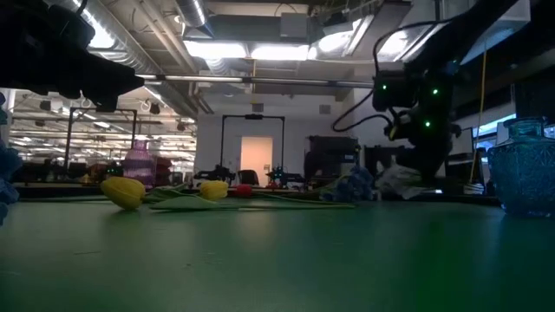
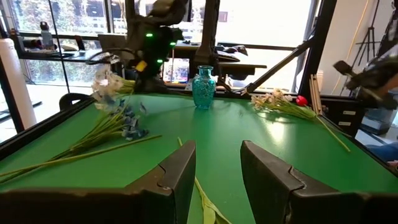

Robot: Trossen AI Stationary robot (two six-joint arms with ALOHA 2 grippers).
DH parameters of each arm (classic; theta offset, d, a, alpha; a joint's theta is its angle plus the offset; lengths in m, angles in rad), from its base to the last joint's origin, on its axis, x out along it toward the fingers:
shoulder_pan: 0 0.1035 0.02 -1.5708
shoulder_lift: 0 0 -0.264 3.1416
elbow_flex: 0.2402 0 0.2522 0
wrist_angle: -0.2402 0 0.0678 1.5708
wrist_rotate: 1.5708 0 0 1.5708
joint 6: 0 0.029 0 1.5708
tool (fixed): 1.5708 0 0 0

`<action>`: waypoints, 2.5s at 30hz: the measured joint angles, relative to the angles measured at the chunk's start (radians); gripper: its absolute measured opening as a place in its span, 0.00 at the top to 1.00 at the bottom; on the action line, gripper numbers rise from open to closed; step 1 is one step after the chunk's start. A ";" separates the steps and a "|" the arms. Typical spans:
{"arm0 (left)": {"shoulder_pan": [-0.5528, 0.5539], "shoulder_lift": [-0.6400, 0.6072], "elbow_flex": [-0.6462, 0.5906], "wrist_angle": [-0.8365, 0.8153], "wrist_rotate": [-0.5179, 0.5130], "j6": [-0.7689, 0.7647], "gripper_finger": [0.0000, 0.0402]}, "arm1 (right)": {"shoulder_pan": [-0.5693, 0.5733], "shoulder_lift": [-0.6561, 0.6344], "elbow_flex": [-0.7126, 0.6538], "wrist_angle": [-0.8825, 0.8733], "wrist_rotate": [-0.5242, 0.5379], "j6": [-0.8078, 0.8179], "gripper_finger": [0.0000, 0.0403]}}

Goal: Sort flowers into vase by color
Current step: Put the top white flowers into the blue vase

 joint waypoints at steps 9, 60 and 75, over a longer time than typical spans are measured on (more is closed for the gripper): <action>0.000 0.000 0.000 0.000 0.000 0.000 0.69 | 0.063 0.048 -0.039 0.151 -0.247 0.002 0.61; 0.000 0.000 0.000 0.000 0.003 0.000 0.69 | 0.270 -1.025 0.000 0.181 -0.410 -0.138 0.98; 0.000 0.000 0.000 0.000 0.003 0.000 0.69 | 0.318 -1.454 -0.011 0.100 -0.543 -0.077 0.98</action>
